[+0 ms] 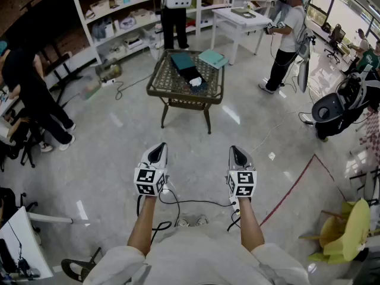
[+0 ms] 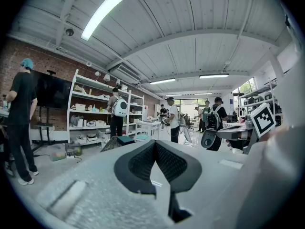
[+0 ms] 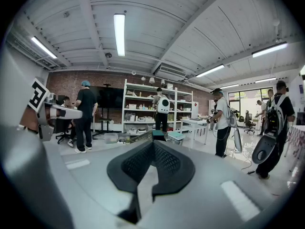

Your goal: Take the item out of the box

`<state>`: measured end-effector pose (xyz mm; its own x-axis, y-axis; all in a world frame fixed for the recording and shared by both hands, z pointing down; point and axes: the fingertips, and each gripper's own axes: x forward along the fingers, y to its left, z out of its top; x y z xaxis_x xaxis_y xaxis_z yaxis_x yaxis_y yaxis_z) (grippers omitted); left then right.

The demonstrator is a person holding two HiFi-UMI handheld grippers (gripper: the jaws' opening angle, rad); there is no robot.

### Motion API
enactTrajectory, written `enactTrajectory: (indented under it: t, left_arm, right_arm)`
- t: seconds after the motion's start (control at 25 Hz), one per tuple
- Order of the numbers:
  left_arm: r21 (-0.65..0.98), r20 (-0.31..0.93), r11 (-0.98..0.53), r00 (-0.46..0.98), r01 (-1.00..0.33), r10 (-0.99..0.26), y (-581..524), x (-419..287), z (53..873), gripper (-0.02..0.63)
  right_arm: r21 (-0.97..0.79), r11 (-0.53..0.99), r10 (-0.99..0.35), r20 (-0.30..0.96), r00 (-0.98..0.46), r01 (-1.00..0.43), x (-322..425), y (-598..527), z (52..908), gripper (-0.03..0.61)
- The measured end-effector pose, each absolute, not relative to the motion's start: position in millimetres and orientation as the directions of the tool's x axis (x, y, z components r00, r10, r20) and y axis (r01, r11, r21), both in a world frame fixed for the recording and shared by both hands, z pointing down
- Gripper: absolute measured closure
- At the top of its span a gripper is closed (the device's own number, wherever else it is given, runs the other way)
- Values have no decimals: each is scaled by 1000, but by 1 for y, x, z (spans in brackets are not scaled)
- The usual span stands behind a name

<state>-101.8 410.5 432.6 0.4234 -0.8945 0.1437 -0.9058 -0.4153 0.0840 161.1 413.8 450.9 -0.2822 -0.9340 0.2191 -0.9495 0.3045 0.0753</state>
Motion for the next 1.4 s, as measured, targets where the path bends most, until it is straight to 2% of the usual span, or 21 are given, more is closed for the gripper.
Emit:
enactTrajectory:
  t: [0.72,0.96,1.4]
  left_arm:
    - [65,143,-393,398,-917,-906,403,-62,428,609]
    - [72,163,-390,396,-918,-904,403,-42,439,609]
    - [86,177,-382,392,-920,-903,369,-50,461,609]
  right_arm:
    - [94,340,-930,179,-320,-936,195,394,444,578]
    - [96,357,-921,202,-333,-929,208,390,455,578]
    - [97,363,-914,231,-334,-927,198,357,477,578]
